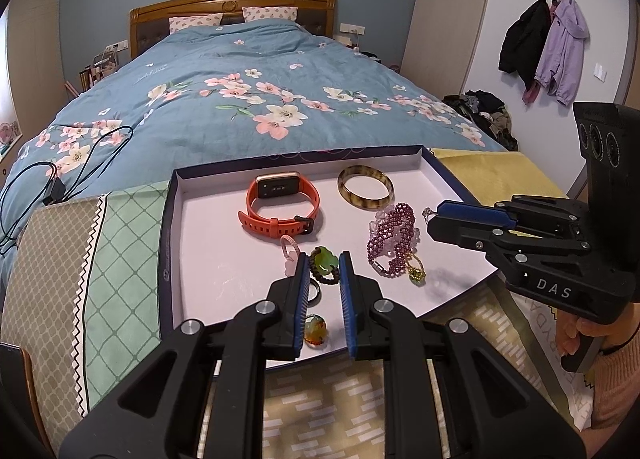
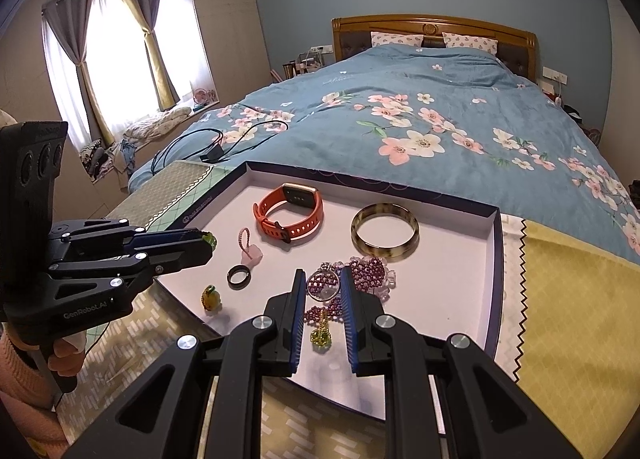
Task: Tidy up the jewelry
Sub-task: 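Carry the green-stone ring with left tool while right carries the silver ring over the tray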
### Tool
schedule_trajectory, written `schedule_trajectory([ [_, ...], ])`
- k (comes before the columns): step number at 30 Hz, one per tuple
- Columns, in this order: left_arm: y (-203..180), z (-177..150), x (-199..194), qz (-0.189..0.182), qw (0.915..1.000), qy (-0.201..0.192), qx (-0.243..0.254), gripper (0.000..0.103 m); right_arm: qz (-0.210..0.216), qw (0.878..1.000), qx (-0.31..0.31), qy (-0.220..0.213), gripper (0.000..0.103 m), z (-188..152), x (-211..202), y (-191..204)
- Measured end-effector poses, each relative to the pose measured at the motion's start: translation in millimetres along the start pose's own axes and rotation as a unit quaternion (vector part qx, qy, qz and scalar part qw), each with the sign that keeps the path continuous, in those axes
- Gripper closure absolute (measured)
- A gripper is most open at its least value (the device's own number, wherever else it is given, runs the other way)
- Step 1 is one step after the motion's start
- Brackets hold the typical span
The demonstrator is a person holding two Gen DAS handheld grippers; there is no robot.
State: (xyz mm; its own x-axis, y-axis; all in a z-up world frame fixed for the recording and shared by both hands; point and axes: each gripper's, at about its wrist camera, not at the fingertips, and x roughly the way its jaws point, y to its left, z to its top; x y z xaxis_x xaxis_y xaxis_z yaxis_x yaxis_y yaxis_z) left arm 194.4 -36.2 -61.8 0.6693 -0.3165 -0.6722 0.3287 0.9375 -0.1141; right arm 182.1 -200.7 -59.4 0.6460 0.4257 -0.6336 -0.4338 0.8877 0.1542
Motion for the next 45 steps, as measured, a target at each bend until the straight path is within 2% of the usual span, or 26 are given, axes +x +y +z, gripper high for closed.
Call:
schedule_trajectory([
  [45, 5, -1, 42, 0.023, 0.999, 0.036, -0.015, 0.088, -0.015, 0.999, 0.012, 0.039, 0.087, -2, 34, -13],
])
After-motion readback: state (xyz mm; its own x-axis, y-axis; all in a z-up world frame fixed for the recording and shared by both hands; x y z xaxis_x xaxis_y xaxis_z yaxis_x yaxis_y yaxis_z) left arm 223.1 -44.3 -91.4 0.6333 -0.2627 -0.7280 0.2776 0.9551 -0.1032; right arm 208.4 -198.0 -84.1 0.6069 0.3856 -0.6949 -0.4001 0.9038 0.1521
